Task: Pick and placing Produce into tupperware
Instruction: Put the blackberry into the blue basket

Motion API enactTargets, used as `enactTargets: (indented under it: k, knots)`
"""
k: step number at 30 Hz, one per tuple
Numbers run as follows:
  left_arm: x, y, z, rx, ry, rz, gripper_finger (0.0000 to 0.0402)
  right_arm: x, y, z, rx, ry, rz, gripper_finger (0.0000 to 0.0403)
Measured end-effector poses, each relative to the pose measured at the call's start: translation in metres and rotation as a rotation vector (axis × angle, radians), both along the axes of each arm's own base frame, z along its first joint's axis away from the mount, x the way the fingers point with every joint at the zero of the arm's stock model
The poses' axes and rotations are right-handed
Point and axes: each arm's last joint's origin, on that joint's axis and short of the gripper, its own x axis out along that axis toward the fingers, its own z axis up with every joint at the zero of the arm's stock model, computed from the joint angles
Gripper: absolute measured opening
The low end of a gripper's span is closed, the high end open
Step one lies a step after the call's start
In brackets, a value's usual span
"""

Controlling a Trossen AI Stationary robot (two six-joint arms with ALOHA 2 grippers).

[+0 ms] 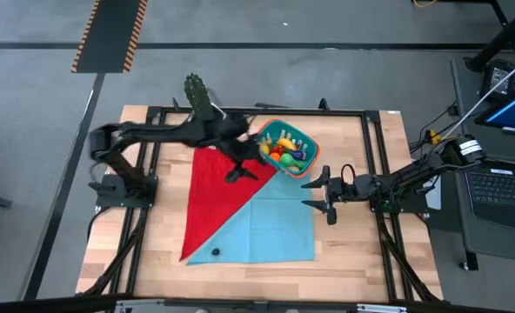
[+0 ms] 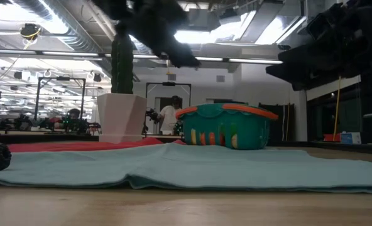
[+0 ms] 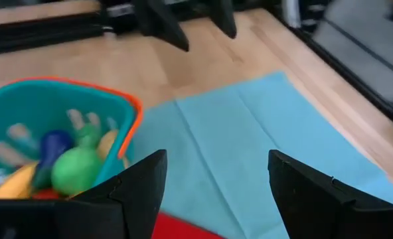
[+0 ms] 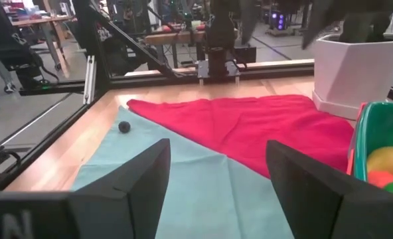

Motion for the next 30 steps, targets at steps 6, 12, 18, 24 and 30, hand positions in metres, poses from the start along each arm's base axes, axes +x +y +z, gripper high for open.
enactTargets:
  k: [6,12,18,24,30]
  knots:
    - [-0.051,-0.042,-0.015,0.113,-0.044,0.242,0.0250,0.003,0.001,0.005,0.004,-0.021,0.000,0.0248]
    - [-0.101,-0.078,-0.024,0.087,-0.146,0.314,0.0250,0.017,0.004,0.022,0.013,-0.059,0.000,0.0248]
    - [-0.142,-0.104,-0.035,0.053,-0.189,0.345,0.0250,0.035,0.009,0.040,0.010,-0.025,0.000,0.0248]
    - [-0.171,-0.127,-0.046,0.049,-0.217,0.356,0.0250,0.052,0.013,0.062,0.050,0.021,-0.004,0.0248]
    - [-0.186,-0.150,-0.051,0.057,-0.170,0.352,0.0250,0.071,0.018,0.065,0.061,0.073,-0.006,0.0248]
